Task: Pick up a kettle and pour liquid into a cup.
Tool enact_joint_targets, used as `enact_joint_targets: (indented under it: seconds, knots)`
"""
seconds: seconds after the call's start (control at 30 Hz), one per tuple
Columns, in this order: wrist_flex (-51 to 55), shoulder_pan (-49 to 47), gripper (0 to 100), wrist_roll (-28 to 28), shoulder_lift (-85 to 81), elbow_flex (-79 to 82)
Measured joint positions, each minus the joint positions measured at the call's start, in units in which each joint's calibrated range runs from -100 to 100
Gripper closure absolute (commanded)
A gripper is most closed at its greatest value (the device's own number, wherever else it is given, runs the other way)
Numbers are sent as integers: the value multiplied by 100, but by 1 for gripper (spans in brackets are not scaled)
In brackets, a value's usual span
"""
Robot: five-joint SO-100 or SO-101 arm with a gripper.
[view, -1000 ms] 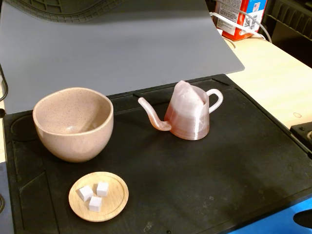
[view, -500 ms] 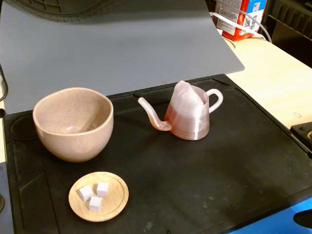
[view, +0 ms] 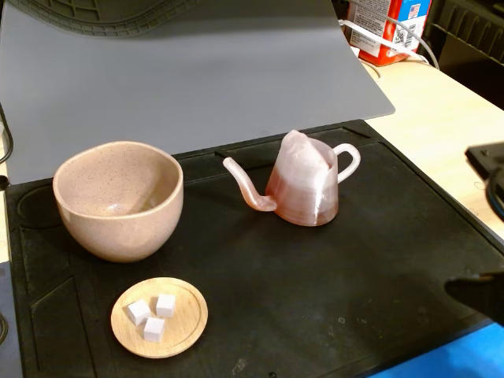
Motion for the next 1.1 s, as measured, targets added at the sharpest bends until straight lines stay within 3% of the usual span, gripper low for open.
enact_joint_targets:
  seconds: [0.3,0.73,1.03,1.1]
  knots:
    - [-3571,0,99,10,1610,0]
    - [-3667,0,99,10,1969,-97]
    - [-6136,0,99,26,5231,-1344]
    - [-6600,0,99,267,6002,-1762]
